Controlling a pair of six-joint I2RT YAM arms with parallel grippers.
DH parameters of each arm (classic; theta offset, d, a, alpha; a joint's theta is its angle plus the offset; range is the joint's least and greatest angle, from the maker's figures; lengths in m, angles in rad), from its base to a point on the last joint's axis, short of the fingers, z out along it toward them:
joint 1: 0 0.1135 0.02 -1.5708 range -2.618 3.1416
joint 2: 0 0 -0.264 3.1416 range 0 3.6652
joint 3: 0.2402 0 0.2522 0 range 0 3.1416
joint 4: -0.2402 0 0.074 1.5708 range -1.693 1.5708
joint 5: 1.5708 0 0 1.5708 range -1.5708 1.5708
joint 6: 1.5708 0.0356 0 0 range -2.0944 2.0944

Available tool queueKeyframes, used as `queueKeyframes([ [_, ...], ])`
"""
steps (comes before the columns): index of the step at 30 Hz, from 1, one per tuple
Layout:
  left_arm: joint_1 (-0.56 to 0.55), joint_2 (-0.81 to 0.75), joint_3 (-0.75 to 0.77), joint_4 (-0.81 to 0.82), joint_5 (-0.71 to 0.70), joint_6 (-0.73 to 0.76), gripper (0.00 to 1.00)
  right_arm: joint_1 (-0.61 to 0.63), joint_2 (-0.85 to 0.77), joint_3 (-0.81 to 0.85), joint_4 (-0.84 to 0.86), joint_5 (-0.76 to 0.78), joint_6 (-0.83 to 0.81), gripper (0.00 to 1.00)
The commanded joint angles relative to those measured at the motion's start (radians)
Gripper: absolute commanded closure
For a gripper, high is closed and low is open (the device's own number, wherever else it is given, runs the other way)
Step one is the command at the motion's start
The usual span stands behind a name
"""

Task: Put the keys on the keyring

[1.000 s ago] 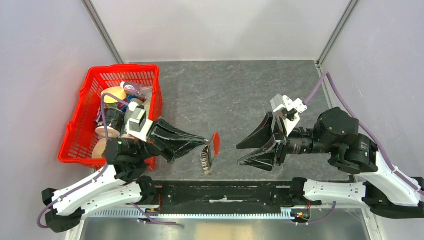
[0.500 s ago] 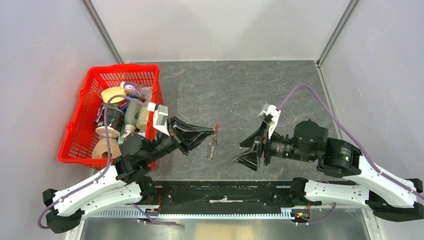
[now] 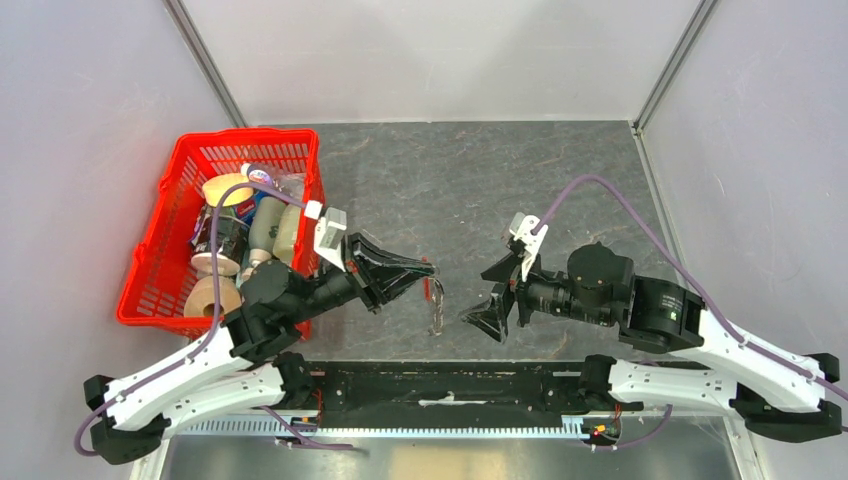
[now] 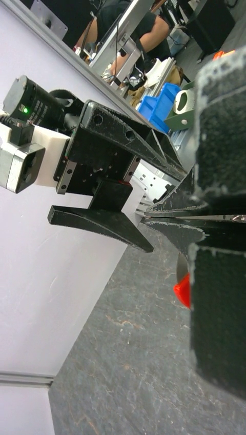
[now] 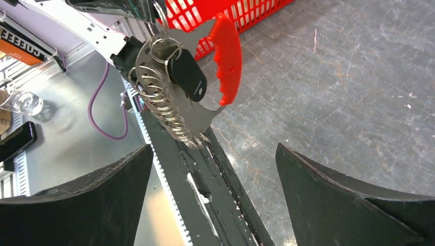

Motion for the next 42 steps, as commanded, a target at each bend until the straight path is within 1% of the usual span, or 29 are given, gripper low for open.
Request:
queueKeyframes([
  [1,0.0,-0.039,0.056,0.02,0.021,-0.026,0.98,0.005,0.016,0.066,0.025,-0.015,-0.053,0.03],
  [2,0.001,-0.044,0.053,0.019,0.011,-0.029,0.98,0.005,0.027,0.066,0.031,-0.045,-0.044,0.03],
  [7,0.001,-0.049,0.039,0.018,-0.07,-0.026,0.98,0.006,0.092,0.063,0.1,-0.092,0.003,0.03],
  [15,0.0,-0.032,0.04,0.031,-0.115,-0.026,0.98,0.006,0.144,0.055,0.207,-0.128,0.038,0.03],
  [20,0.001,-0.021,0.04,0.041,-0.123,-0.024,0.98,0.005,0.178,0.043,0.257,-0.132,0.051,0.03],
  [26,0.0,-0.011,0.035,0.077,-0.1,-0.045,0.98,0.006,0.179,0.017,0.311,-0.088,0.035,0.03],
  [28,0.001,-0.009,0.035,0.083,-0.093,-0.05,0.98,0.006,0.176,0.011,0.321,-0.082,0.031,0.06],
  [32,0.001,-0.004,0.034,0.099,-0.083,-0.065,0.98,0.005,0.179,0.005,0.335,-0.077,0.023,0.17],
  [35,0.001,0.001,0.028,0.114,-0.077,-0.075,0.98,0.006,0.182,0.004,0.34,-0.067,0.02,0.26],
  [38,0.001,0.003,0.03,0.123,-0.07,-0.083,0.98,0.006,0.181,0.001,0.337,-0.051,0.017,0.38],
  [40,0.001,0.005,0.036,0.118,-0.057,-0.083,0.98,0.006,0.176,-0.001,0.33,-0.044,0.015,0.39],
  [42,0.0,0.007,0.044,0.107,-0.047,-0.078,0.98,0.006,0.163,0.002,0.319,-0.041,0.017,0.31],
])
